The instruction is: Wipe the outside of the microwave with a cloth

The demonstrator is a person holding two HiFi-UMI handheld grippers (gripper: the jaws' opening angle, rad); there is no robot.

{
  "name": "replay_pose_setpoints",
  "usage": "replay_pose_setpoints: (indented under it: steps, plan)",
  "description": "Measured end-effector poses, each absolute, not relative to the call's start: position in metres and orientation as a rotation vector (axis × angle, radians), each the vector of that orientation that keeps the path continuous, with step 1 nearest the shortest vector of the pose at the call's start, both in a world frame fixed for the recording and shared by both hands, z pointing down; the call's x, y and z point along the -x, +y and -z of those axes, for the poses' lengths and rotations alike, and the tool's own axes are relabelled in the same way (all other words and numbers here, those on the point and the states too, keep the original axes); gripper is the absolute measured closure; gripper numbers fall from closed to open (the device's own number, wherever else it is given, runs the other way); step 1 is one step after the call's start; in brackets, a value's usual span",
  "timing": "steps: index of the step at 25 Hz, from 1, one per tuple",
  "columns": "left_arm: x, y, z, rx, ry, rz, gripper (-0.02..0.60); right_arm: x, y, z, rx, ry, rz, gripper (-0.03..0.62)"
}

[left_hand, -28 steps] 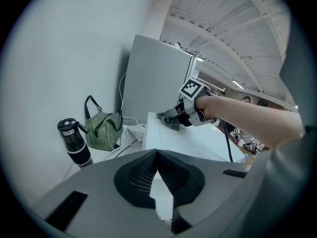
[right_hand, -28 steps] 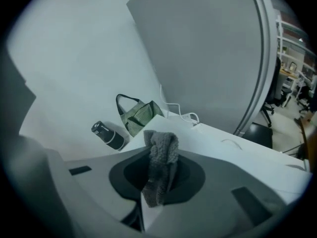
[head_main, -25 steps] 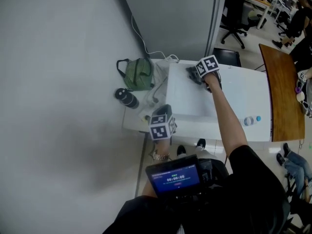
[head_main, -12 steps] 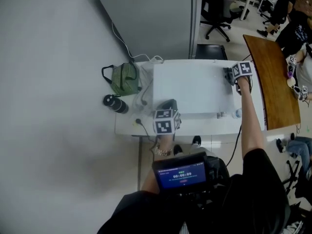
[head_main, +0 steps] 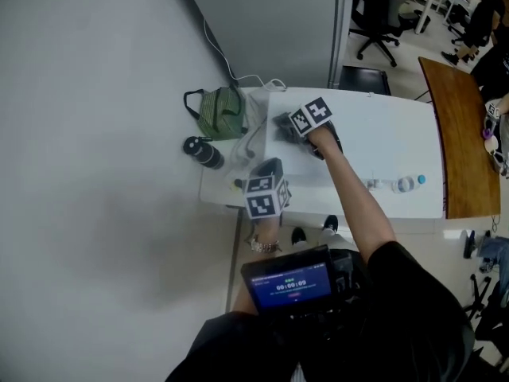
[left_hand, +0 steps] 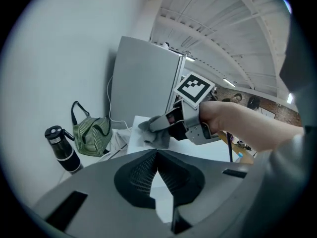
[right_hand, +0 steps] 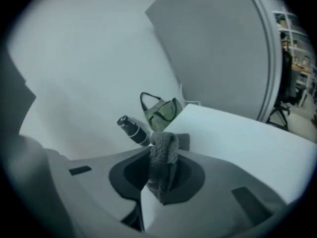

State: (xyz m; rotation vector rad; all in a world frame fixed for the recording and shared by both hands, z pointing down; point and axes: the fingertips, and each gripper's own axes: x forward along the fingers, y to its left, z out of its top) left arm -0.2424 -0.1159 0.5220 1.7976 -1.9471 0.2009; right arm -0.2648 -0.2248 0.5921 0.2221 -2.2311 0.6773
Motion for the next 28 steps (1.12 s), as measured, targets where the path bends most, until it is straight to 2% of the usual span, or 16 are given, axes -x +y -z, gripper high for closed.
replay_pose_setpoints:
  steps: [4, 8, 11, 18, 21, 24, 28]
  plan:
    - [0.248, -0.107, -0.526, -1.766, -1.959, -0.206, 0.581, 0.275, -0.209, -0.620, -0.181, -2.140, -0.583, 0.551]
    - [0.244, -0.115, -0.529, -1.782, -1.932, -0.201, 0.581, 0.232, -0.240, -0.621, -0.274, -2.107, -0.546, 0.551]
    - [0.230, -0.128, -0.532, -1.820, -1.891, -0.199, 0.581, 0.164, -0.273, -0.621, -0.410, -2.083, -0.567, 0.551]
    - [0.174, -0.158, -0.528, -1.960, -1.768, -0.211, 0.581, -0.048, -0.322, -0.617, -0.812, -2.024, -0.757, 0.551]
    - [0.160, -0.162, -0.529, -1.988, -1.736, -0.223, 0.581, -0.101, -0.329, -0.619, -0.918, -1.965, -0.794, 0.551]
    - [0.158, -0.161, -0.528, -1.984, -1.742, -0.234, 0.581, -0.099, -0.325, -0.613, -0.926, -1.944, -0.780, 0.551]
    - [0.167, -0.155, -0.527, -1.961, -1.787, -0.242, 0.581, 0.004, -0.298, -0.586, -0.758, -2.112, -0.732, 0.551]
